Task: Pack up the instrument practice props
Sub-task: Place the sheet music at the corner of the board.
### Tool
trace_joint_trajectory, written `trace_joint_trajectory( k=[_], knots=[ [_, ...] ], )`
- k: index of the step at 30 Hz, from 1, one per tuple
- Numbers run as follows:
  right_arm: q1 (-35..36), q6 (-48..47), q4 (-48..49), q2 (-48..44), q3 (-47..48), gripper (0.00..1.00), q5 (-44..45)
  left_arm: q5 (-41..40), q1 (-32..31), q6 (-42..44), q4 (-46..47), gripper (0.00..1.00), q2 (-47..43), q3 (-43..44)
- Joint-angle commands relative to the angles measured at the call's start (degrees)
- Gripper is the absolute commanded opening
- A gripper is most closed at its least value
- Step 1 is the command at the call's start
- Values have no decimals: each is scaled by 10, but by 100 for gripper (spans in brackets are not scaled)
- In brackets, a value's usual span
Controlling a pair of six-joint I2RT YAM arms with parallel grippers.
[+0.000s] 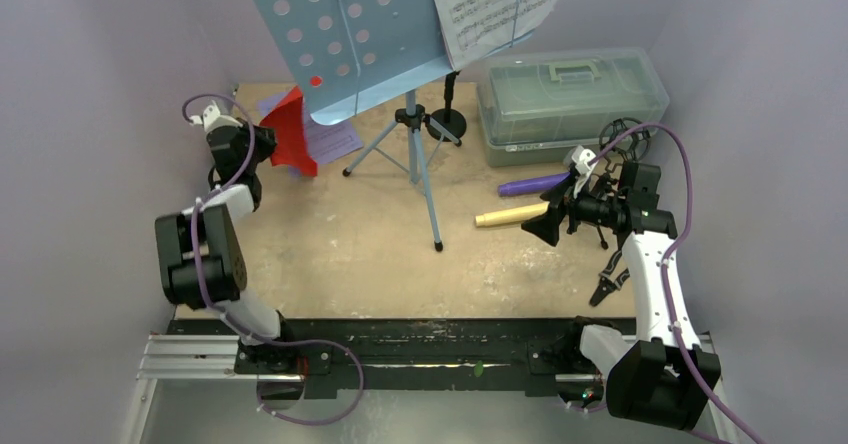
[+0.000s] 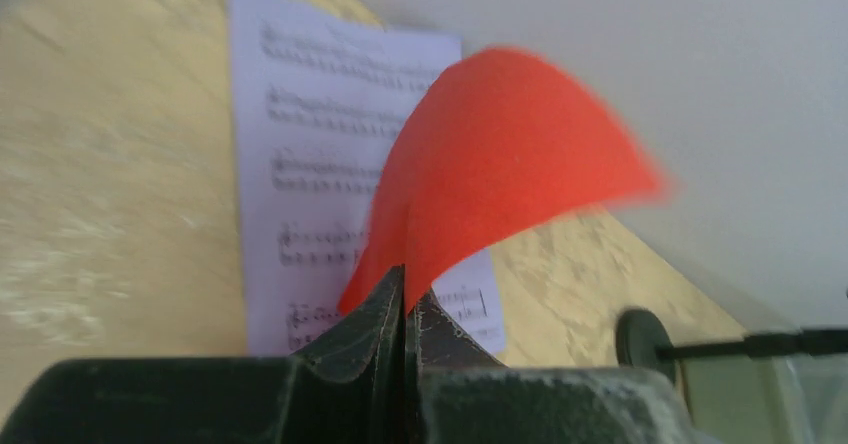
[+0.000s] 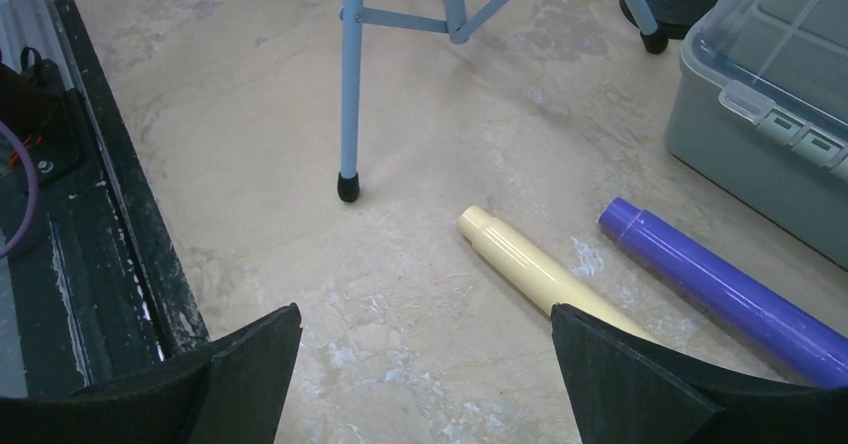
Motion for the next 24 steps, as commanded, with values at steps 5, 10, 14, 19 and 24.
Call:
trace_joint_trajectory(
  k=[5, 10, 14, 19, 24],
  knots=[
    [0, -15, -11, -3, 11, 99, -22, 270, 26, -115, 177, 0, 58, 26],
    [1, -15, -11, 0, 12, 99, -21, 296, 26, -212, 290, 0, 99, 26],
    [1, -13, -9, 0, 12, 99, -20, 300, 36, -250, 348, 0, 172, 28],
    [1, -12, -9, 1, 12, 99, -21, 303, 49, -193, 219, 0, 259, 71],
    [2, -13, -10, 2, 12, 99, -21, 216, 49, -131, -9, 0, 273, 129]
  ],
)
